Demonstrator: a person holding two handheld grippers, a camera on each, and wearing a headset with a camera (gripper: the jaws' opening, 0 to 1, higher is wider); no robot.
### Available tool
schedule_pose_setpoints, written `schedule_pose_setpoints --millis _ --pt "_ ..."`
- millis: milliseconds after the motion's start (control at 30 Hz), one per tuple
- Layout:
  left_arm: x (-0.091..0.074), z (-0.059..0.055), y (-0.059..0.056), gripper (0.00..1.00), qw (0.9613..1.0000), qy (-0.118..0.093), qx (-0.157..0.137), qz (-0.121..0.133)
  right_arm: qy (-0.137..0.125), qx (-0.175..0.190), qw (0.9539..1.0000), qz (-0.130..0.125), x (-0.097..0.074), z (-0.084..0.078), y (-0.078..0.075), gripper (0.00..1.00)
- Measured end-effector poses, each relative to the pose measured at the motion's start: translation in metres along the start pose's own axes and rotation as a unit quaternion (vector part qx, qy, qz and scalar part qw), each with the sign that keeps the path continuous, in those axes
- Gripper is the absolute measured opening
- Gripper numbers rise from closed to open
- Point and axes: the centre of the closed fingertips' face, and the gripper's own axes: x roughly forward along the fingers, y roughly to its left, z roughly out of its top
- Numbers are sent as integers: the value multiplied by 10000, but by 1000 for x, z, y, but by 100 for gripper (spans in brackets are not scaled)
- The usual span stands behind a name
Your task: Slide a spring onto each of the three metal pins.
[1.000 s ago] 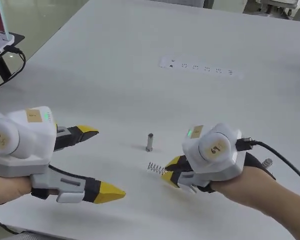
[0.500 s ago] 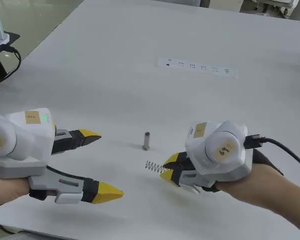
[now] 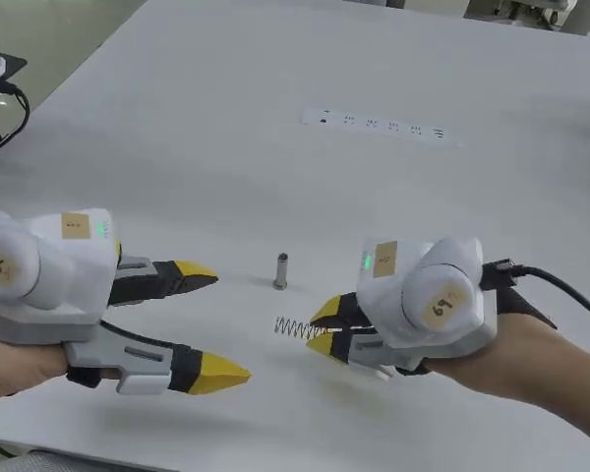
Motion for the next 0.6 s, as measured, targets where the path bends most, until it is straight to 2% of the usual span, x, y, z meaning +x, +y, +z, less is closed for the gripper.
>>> schedule_pose_setpoints --millis 233,467,600 --pt "9 7 -5 56 9998 -48 128 -123 -120 -155 9998 17 -3 12 0 7" --pt "15 9 -5 51 9997 -65 186 -174 -135 -300 9995 32 -5 15 1 7" --pt "17 12 -7 46 9994 -187 141 -251 -130 -426 9990 82 -5 15 5 7"
